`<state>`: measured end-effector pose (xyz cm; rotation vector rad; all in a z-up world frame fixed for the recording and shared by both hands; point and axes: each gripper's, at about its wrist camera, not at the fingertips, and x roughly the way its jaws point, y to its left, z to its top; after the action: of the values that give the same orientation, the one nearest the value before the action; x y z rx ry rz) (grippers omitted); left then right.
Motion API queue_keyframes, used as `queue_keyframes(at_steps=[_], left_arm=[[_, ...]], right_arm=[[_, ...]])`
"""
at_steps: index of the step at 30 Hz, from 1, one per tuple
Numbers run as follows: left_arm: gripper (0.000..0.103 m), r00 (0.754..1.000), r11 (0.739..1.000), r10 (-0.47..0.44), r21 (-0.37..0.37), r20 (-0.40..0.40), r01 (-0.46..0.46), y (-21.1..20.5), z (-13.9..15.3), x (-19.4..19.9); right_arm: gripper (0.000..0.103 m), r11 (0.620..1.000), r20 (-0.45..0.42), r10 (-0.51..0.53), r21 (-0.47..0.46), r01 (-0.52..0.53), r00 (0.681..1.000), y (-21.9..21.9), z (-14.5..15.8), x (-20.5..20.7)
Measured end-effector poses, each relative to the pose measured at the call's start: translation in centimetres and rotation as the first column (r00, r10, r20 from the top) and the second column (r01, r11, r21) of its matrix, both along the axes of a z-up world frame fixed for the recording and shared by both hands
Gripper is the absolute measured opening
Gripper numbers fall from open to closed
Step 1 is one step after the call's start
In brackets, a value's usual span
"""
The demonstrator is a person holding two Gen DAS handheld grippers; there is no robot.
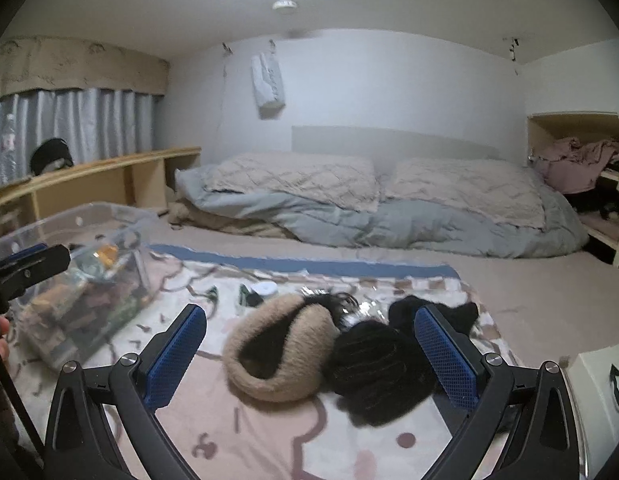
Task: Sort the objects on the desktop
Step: 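Move both tools toward the beige fuzzy earmuff and black gloves on the bed, then grasp the band of the beige fuzzy earmuff with the right tool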
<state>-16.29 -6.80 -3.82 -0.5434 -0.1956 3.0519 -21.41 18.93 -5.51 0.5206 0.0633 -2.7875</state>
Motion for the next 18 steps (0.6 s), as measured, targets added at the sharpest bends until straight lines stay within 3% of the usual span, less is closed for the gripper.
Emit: queue_keyframes(at_steps=[7,12,15,18], left_arm=[[0.103,0.999,1.000,0.000,0.007,0.045,-0.001,0.2,-3.3,-1.2],[0.103,0.997,1.000,-0.014,0.021,0.075,0.012,0.2,-5.2,-1.4],[0.103,0.994,1.000,-0.013,0.029,0.107,0.009,0.0,-6.3,-1.6],[0.103,0.992,0.999,-0.015,0.033,0.126,0.011,-0.2,-7.1,-2.0]], right_arm=[[0.103,0.993,0.181,0.055,-0.110,-0.035,0.982,0.7,-2.9,-3.2],[0.102,0.989,0.243,0.085,-0.138,-0.052,0.966,-0.6,-4.3,-4.6],[0.086,0.985,0.296,0.110,-0.156,-0.066,0.949,-1.4,-5.6,-5.9],[0.080,0.980,0.403,0.123,-0.191,-0.049,0.907,-2.0,-8.0,-7.7]])
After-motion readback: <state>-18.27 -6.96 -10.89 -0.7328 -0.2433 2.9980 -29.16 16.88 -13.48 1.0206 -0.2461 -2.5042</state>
